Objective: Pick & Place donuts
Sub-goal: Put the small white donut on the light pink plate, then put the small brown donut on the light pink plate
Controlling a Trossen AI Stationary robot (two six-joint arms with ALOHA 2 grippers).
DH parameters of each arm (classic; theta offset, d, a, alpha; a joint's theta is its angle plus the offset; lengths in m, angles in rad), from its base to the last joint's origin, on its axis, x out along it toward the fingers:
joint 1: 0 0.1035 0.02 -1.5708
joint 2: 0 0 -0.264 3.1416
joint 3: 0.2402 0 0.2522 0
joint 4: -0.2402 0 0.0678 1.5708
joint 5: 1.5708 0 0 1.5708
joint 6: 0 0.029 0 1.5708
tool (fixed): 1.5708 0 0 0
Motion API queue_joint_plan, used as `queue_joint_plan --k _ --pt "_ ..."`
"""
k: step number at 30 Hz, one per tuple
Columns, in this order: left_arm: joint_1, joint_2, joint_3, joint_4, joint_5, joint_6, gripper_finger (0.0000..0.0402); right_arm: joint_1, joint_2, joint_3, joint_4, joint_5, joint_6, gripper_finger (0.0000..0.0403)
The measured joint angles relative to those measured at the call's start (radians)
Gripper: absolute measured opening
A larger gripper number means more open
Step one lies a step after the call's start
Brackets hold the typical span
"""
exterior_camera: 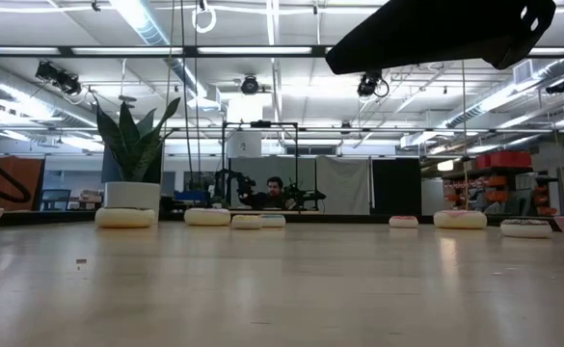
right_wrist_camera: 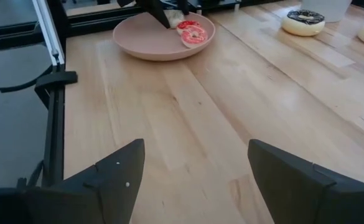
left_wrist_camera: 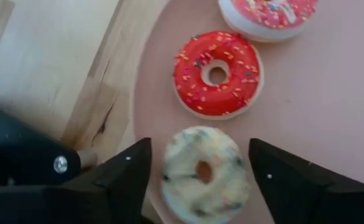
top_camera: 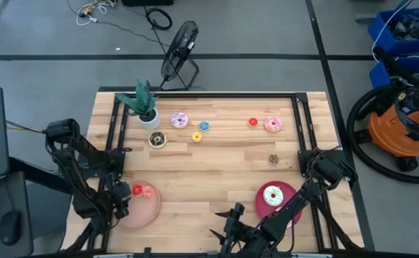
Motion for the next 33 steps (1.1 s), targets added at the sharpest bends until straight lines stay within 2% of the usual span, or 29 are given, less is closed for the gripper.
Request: queue_joint_plan --k 4,8,11,14,18,23,27,33 --pt "0.007 -0.011 0.024 -0.057 0.044 0.002 0.0318 0.004 0.000 0.000 -0.004 -0.001 -0.025 0.0295" --pt "0.007 -0.033 0.119 -0.188 0.019 0.004 0.0327 0.014 -0.019 0.000 -0.036 0.000 -0.044 0.0295" --pt "0.005 -0.036 0.203 -0.248 -0.102 0.009 0.0325 0.021 -0.059 0.000 -0.106 0.010 -0.008 0.0295" --pt "0.003 -0.037 0.261 -0.245 -0.290 0.060 0.0324 0.022 -0.108 0.000 -0.243 0.009 0.095 0.0295" --pt "0.007 -0.037 0.274 -0.200 -0.541 0.115 0.0324 0.020 -0.188 0.002 -0.500 -0.013 0.296 0.0295" --pt "0.044 -0.034 0.221 -0.113 -0.744 0.144 0.0324 -0.009 -0.259 0.002 -0.888 -0.172 0.628 0.0295" --pt "0.110 -0.034 0.172 -0.038 -0.834 0.194 0.0323 -0.048 -0.262 -0.023 -1.159 -0.336 0.874 0.0295" --pt "0.230 -0.034 0.128 0.113 -0.868 0.382 0.0323 -0.122 -0.332 -0.280 -1.083 -0.417 0.954 0.0291"
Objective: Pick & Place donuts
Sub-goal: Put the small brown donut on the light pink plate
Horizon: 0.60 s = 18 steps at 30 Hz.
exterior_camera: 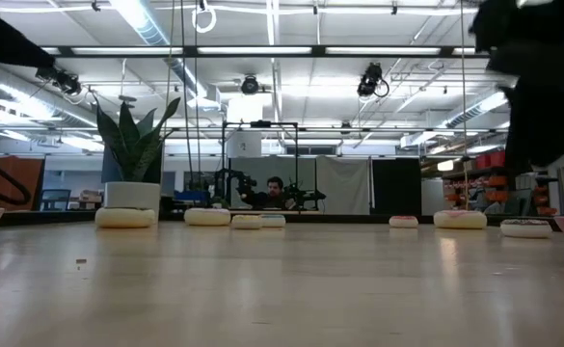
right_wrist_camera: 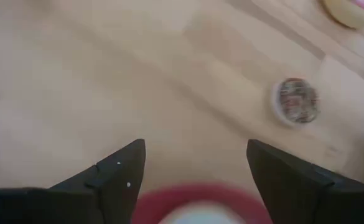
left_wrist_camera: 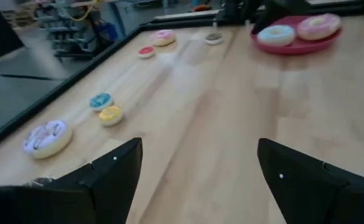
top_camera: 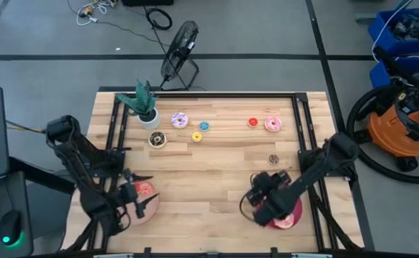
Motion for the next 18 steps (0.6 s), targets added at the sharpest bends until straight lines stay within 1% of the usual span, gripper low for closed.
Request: queue_joint_plan --k 2,4,7,9,14,18 --pt "0.032 0.000 -0.002 0.044 0.005 0.078 0.0323 -0.026 -0.047 -0.086 0.043 0.020 0.021 0.0290" --pt "0.061 0.000 -0.002 0.086 0.018 0.149 0.0323 -0.043 -0.100 -0.145 0.077 0.059 0.039 0.0292" --pt "0.089 0.000 -0.002 0.138 0.021 0.229 0.0323 -0.073 -0.168 -0.214 0.093 0.055 0.043 0.0305" --pt "0.108 0.000 -0.002 0.167 0.022 0.272 0.0323 -0.097 -0.218 -0.262 0.116 0.034 0.041 0.0319" --pt "0.144 0.000 -0.002 0.204 0.030 0.330 0.0323 -0.135 -0.307 -0.389 0.169 0.024 0.042 0.0355" --pt "0.164 0.000 -0.002 0.219 0.037 0.352 0.0323 -0.173 -0.334 -0.498 0.230 0.050 0.081 0.0372"
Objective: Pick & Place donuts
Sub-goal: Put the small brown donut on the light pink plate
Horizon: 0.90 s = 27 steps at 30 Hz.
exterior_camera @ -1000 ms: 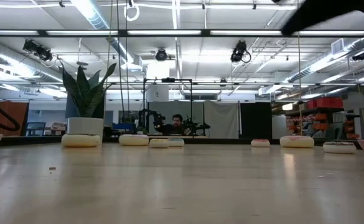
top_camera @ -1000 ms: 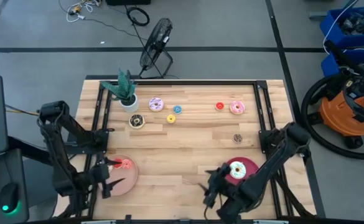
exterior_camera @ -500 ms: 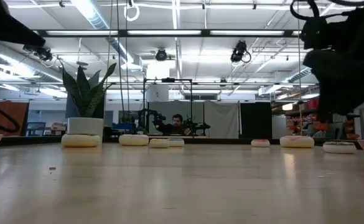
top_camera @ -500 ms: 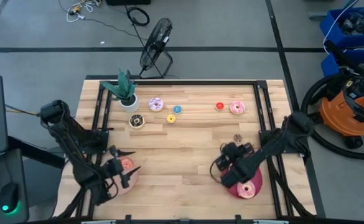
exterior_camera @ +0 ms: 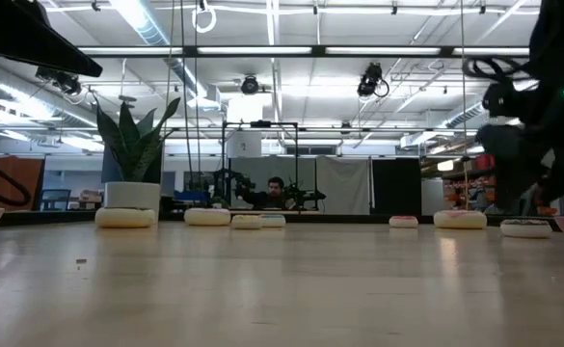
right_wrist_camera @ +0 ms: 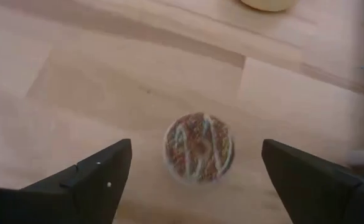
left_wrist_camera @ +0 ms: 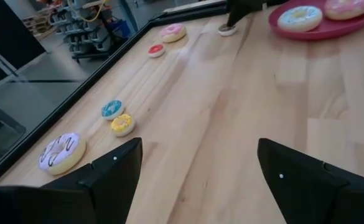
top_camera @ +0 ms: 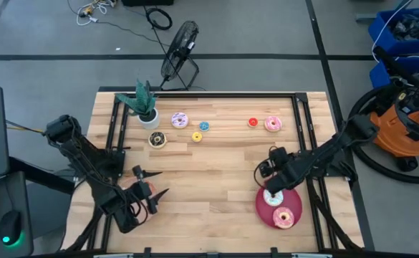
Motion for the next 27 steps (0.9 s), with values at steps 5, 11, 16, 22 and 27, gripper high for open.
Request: queue_joint_plan --k 5,11,16,22,27 --pt "0.015 0.000 0.000 0.007 0.000 0.004 0.0323 -0.071 0.000 -0.104 0.147 0.040 -0.008 0.0375" --pt "0.016 0.000 0.000 0.007 0.002 0.005 0.0323 -0.125 -0.001 -0.184 0.353 0.053 -0.130 0.0363" --pt "0.015 0.000 0.000 0.020 0.007 0.004 0.0323 -0.124 0.000 -0.198 0.411 0.074 -0.191 0.0337" --pt "0.015 0.000 0.000 0.040 0.008 0.006 0.0323 -0.102 0.001 -0.198 0.429 0.076 -0.217 0.0285" --pt "0.015 0.000 0.000 0.066 0.008 0.007 0.0323 -0.098 0.001 -0.198 0.445 0.081 -0.265 0.0230"
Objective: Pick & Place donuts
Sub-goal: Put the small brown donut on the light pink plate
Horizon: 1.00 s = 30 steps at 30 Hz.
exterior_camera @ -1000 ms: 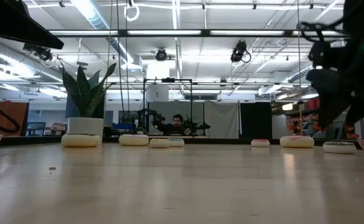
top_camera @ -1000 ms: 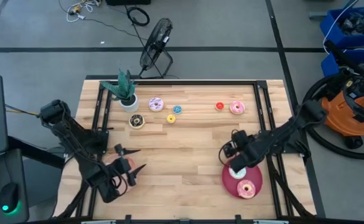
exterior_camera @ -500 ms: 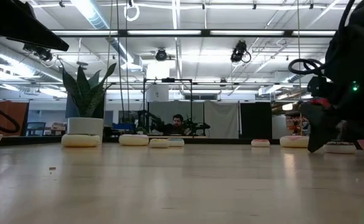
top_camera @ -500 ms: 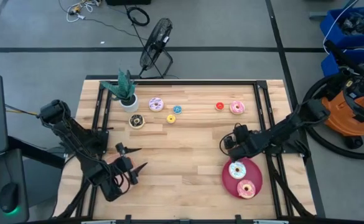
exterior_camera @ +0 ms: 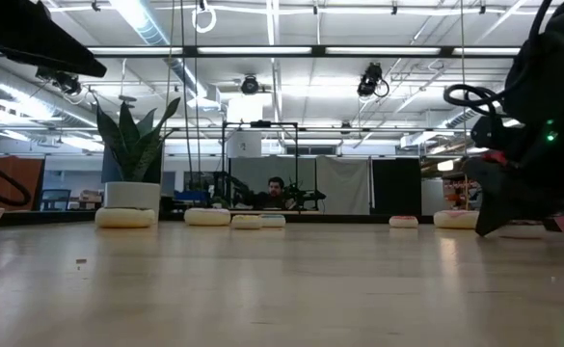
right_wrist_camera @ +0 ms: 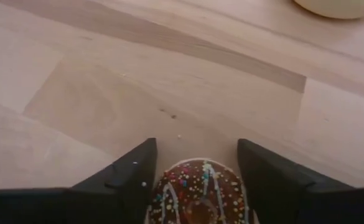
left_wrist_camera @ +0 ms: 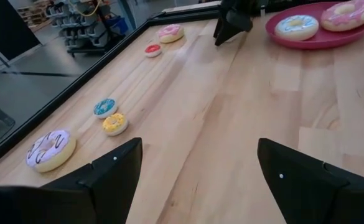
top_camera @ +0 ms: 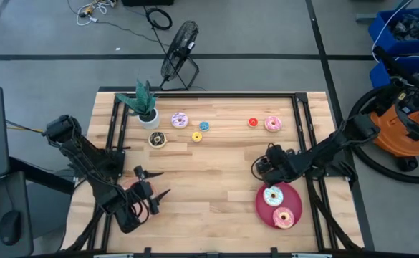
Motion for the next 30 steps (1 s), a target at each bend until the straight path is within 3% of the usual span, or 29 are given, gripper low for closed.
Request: queue_joint_plan --k 10,20,25,30 --pt "0.000 0.000 0.000 0.004 0.000 0.004 0.0323 0.020 0.001 0.090 0.009 0.029 -0.169 0.0134" --pt "0.000 0.000 0.000 0.005 0.000 0.010 0.0323 0.102 0.001 0.346 -0.037 0.038 -0.432 0.0101" --pt "0.000 0.000 0.000 0.004 0.012 0.008 0.0323 0.232 0.001 0.426 -0.099 0.003 -0.396 0.0095" --pt "0.000 0.000 0.000 0.004 0.018 0.008 0.0323 0.390 0.001 0.438 -0.188 -0.020 -0.196 0.0091"
